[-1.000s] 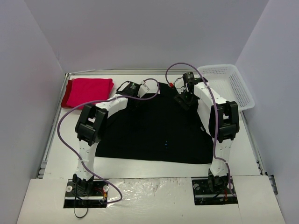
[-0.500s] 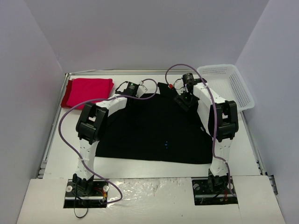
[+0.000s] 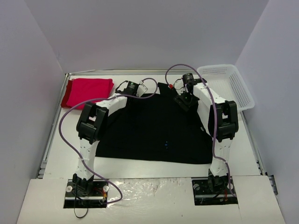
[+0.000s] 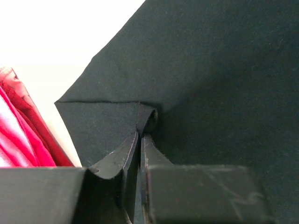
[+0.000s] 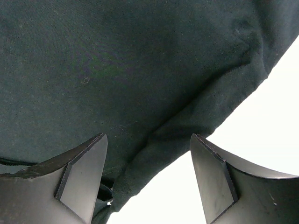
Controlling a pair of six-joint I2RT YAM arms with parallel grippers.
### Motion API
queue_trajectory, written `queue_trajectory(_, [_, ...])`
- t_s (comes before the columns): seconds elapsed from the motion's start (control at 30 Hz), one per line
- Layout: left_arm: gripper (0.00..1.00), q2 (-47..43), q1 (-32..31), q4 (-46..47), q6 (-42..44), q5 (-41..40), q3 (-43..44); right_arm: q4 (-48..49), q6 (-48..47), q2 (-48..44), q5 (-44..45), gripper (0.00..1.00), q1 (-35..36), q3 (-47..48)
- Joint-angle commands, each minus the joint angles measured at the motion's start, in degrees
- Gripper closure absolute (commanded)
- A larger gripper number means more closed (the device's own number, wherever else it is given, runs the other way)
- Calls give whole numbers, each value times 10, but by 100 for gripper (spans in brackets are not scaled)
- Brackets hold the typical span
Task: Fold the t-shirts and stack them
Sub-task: Fold the flattened tshirt in 1/3 of the way
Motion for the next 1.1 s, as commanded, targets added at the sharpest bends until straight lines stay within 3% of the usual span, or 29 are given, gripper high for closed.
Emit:
queue_trajectory(0.0, [98,-7,6,-17,-8,10,30,-12,-3,2,14,33,1,-6])
queue_trajectory(0.23, [98,-28,13,-20,-9,12,28,-10,-1,-18,-2,33,-1,6])
queue_trajectory(0.63, [98,-97,60,-52,-3,35,9,-13,18,-24,-71,32,0,118])
queue_trajectory(0.77, [97,-116,75,-60,-1,46,0,-10,29,7,-88,34,-2,161])
queue_trajectory(1.07, [98,-164,89,-69,6,59,-45,-12,62,157,-118,35,-10,364])
